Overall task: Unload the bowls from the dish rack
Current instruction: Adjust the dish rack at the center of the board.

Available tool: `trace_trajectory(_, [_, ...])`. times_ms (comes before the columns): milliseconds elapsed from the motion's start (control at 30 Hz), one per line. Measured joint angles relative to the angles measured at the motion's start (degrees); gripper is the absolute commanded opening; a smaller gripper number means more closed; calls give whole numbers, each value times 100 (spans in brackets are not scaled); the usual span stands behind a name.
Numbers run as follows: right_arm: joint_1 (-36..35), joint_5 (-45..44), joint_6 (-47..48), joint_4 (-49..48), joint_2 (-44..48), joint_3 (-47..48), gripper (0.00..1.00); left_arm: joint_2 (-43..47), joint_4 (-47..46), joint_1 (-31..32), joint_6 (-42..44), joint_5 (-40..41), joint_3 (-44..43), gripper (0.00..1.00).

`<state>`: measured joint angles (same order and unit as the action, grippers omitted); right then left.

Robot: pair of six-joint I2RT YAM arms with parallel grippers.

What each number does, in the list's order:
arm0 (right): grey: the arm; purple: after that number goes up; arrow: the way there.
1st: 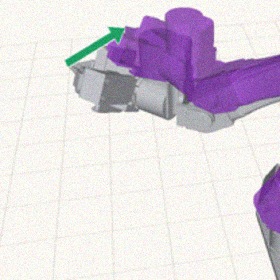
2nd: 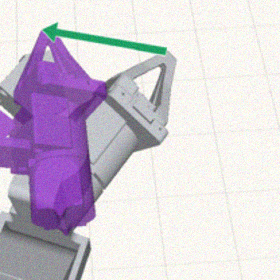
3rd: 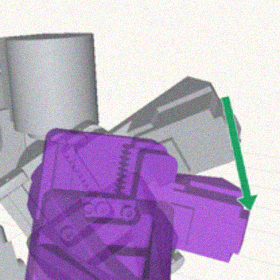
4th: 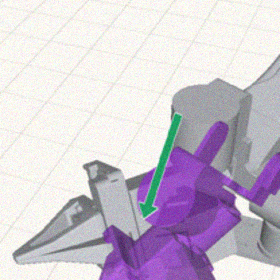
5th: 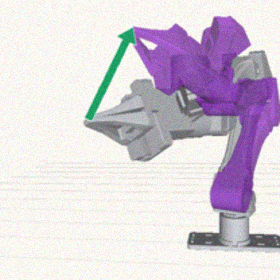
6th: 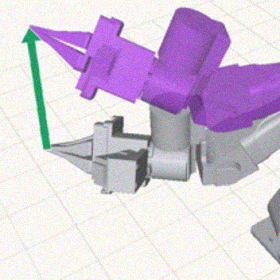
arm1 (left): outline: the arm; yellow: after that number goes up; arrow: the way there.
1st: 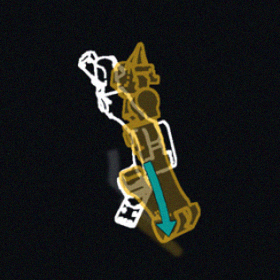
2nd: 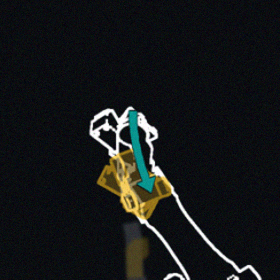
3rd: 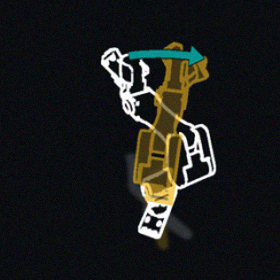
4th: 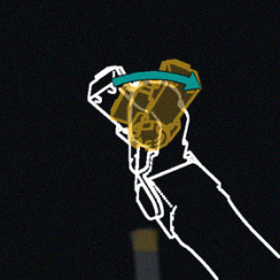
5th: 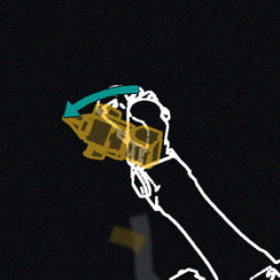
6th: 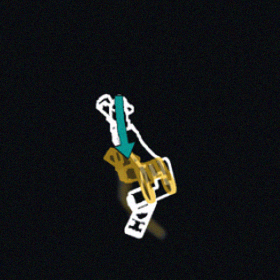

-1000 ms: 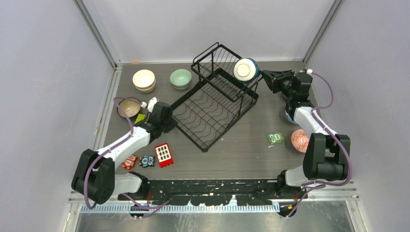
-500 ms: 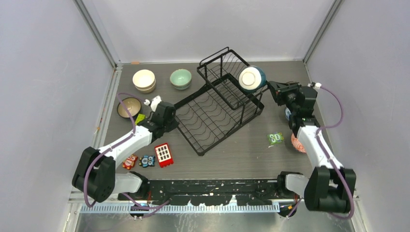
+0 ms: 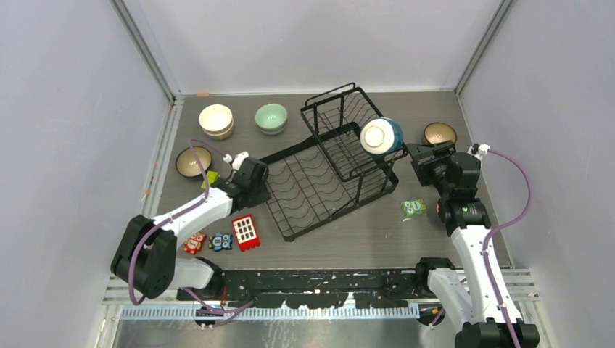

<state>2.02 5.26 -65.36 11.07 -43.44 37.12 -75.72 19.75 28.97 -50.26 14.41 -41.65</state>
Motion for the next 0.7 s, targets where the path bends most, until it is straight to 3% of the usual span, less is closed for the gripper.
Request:
trace_trajectory(100, [-52, -136, 326, 621, -55, 350, 75, 160, 422, 59, 33, -85, 81, 56])
trace_trajectory(233, [-98, -376, 804, 1266, -203, 1108, 78, 739, 916, 61, 92, -109, 107, 65])
trace_trajectory(500, [-107, -358, 1451, 1296, -614, 2288, 81, 2306, 1805, 125, 201, -105, -284, 70])
trace_trajectory(700, [-109, 442, 1528, 789, -1298, 2426, 83, 2876, 1270, 640, 470, -393, -1189, 69])
